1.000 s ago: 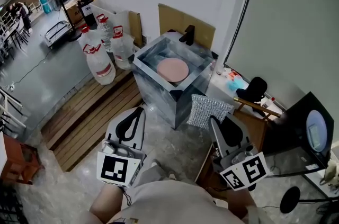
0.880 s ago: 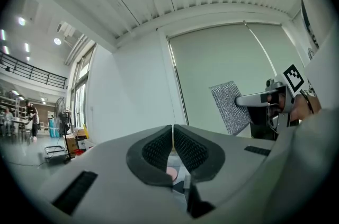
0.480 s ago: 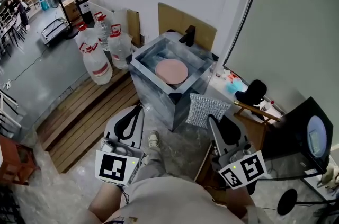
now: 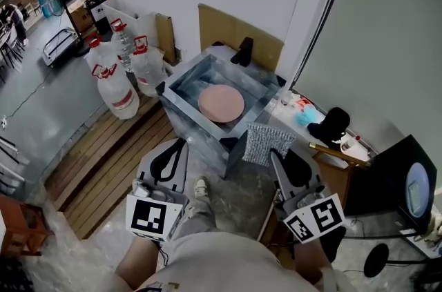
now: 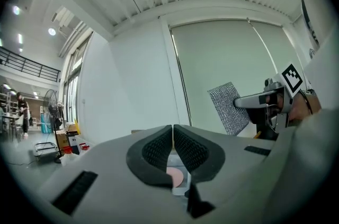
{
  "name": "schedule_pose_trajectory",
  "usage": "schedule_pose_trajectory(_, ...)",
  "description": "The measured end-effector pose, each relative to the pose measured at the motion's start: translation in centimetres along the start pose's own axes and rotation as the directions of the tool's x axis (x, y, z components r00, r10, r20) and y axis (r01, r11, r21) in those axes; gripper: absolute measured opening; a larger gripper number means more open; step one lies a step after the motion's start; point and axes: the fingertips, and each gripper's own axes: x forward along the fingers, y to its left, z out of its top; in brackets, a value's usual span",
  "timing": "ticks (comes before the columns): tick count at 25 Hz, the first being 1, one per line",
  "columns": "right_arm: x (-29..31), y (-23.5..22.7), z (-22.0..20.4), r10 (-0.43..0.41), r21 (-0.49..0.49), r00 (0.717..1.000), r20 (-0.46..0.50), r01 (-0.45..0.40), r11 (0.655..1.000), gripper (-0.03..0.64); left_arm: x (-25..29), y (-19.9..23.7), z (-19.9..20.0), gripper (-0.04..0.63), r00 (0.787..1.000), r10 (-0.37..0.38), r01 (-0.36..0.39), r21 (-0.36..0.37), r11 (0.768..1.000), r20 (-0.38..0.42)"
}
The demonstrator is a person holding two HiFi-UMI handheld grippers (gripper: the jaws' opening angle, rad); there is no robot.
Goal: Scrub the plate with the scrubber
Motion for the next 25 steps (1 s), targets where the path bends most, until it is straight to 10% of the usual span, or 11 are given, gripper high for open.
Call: schedule_pose_trajectory(25, 32.3, -11.5, -9.3, -0.131, 0.035, 0.965, -0.228, 0.143, 0.989, 0.104, 28.5, 20.5, -11.3, 0.025, 0.949, -0.252, 0.250, -0.033, 0.968, -0.189)
